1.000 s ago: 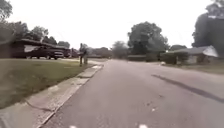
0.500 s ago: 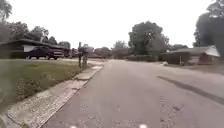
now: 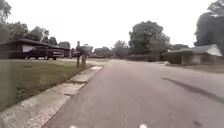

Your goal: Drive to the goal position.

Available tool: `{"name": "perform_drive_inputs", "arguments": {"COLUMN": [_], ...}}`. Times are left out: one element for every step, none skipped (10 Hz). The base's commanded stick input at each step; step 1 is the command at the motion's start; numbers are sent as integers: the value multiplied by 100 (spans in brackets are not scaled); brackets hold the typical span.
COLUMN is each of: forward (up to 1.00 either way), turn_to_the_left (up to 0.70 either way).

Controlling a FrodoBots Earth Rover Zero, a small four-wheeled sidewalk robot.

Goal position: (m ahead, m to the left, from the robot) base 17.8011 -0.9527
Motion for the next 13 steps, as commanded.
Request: {"name": "perform_drive_inputs", "arguments": {"forward": [70, 70, 70, 70, 70, 70, 70, 70, 70, 70, 70, 70, 70], "turn_to_the_left": [0, 0, 0, 0, 0, 0, 0, 0, 0, 0, 0, 0, 0]}}
